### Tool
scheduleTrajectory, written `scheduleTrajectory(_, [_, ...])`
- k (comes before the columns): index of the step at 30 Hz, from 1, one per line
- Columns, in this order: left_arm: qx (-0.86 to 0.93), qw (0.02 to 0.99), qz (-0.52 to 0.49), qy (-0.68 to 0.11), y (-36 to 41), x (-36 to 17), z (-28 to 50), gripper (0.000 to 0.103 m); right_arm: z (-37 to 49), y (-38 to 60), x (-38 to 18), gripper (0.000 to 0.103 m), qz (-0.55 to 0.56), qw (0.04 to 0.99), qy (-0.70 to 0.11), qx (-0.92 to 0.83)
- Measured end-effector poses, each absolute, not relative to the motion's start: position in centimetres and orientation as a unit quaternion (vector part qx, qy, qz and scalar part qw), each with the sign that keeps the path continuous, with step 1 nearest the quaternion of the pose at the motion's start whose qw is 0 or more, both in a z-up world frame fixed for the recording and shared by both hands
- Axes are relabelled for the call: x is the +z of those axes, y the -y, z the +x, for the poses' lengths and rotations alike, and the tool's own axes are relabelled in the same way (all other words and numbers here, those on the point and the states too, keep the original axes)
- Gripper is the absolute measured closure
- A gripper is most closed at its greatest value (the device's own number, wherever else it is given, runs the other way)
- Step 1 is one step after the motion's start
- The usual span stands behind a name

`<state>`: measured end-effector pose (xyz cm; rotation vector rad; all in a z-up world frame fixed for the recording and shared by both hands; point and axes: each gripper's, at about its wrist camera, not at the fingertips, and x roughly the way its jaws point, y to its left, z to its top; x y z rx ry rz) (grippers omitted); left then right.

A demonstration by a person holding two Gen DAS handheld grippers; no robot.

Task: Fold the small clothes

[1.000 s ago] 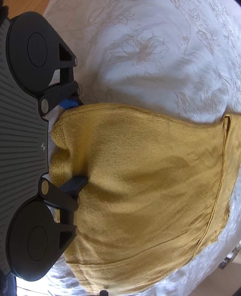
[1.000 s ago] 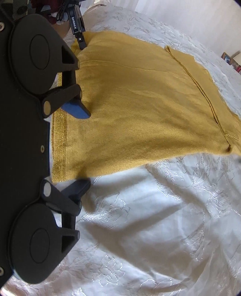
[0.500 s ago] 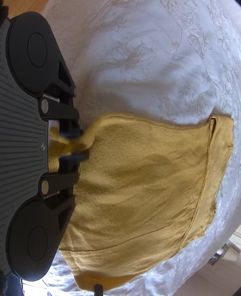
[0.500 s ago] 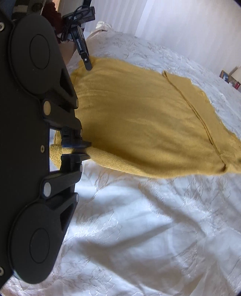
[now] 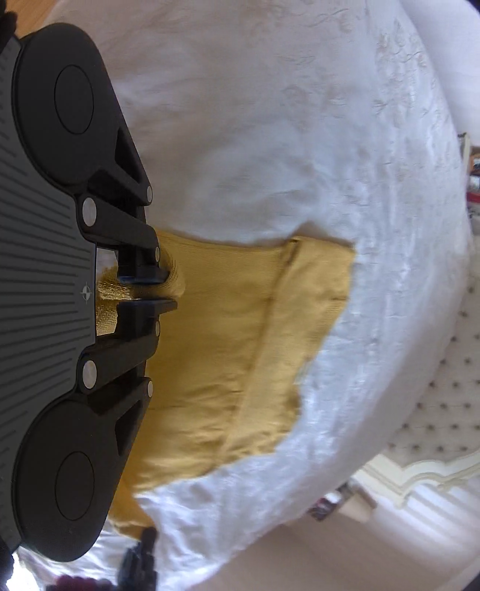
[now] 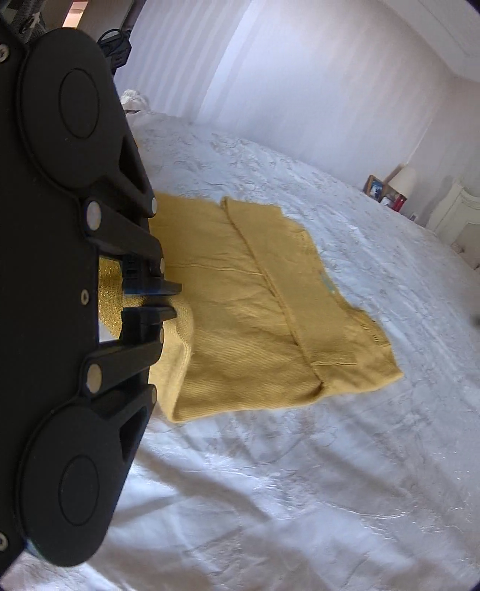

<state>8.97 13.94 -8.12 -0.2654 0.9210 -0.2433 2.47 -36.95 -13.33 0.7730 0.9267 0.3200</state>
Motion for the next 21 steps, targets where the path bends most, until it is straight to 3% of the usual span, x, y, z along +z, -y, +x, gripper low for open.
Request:
scheduleTrajectory(14, [-0.096,0.916,-0.143,-0.361,-12.7,-4.1,18.2,0.095,11.0,40.0,-11.2,0.089,0.361,0.848,-0.364,0.130])
scheduleTrajectory(20, [-0.140,0.903,-0.089,-0.396,-11.9,-5.6,21.2,0.094,12.6,39.1,-11.7,0.089,0.342,0.854,-0.379,0.102])
scheduleTrajectory(21, [-0.151,0.899,-0.068,-0.406,-11.5,-6.2,21.4,0.088,12.6,38.9,-11.8,0.088,0.340,0.854,-0.382,0.094])
